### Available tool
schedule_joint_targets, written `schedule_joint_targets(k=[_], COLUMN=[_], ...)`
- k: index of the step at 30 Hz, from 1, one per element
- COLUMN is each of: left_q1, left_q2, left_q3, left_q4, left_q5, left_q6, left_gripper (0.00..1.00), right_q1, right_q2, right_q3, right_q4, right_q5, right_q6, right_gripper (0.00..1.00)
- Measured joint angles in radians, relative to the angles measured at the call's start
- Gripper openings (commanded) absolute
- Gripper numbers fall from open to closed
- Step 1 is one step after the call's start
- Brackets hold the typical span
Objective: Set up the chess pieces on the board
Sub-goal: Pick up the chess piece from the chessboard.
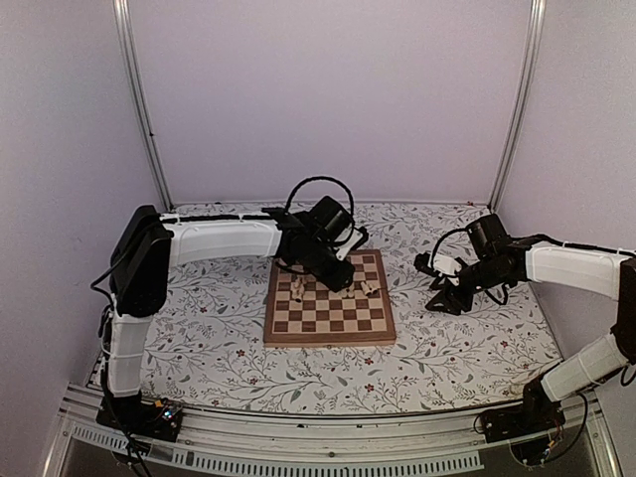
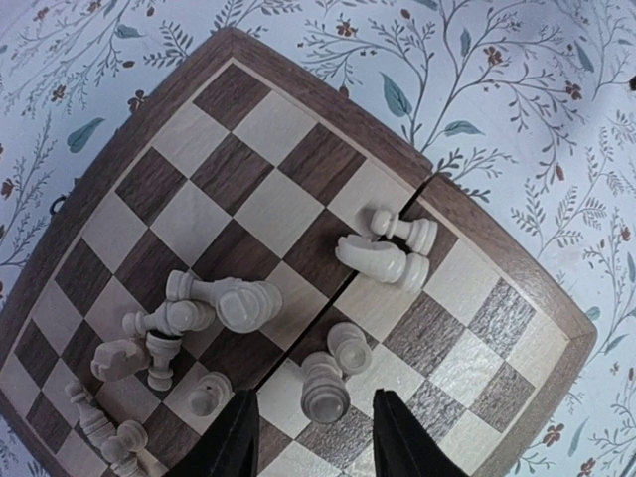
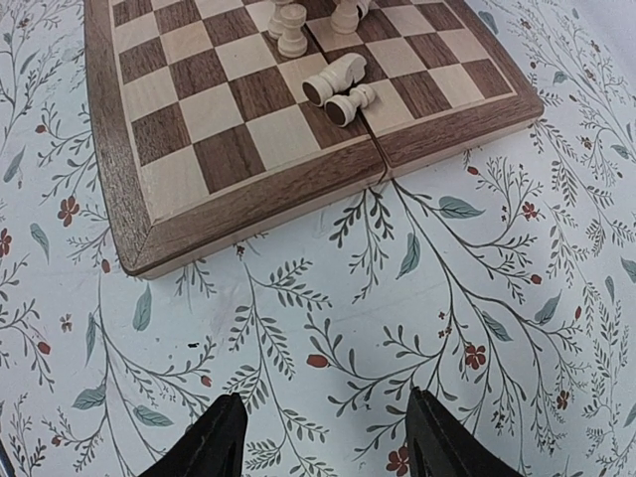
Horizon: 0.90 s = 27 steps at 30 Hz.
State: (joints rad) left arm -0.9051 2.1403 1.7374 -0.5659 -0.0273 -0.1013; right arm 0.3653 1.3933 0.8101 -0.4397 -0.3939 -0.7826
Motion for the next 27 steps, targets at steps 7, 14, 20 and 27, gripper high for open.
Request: schedule_joint_targets(k=[7,14,20,27], left_q1=[0.0,0.0,-0.001,-0.002], left_q2=[0.045,0.056,0.047,-0.106], left_q3=[0.018,0.033,0.035,-0.018], left_q4=[-0.023,-0.045,-0.069,-0.136], left_q5=[0.0,-0.003,-0.025,-0.053], left_q6=[0.001,0.004,0.013,0.023], left_gripper=[0.29,0.15,0.08,0.04], right_q1=[0.0,0.0,0.0,0.0], right_q2=[0.001,0.005,0.018,0.03], right_q3=[0.0,0.0,0.0,0.0], right_q4=[0.0,0.001,0.002,0.002], right_q5=[0.0,0.0,0.0,0.0], right_q6=[0.0,0.0,0.0,0.0], right_gripper=[0.56,0.56,0.55,0.54])
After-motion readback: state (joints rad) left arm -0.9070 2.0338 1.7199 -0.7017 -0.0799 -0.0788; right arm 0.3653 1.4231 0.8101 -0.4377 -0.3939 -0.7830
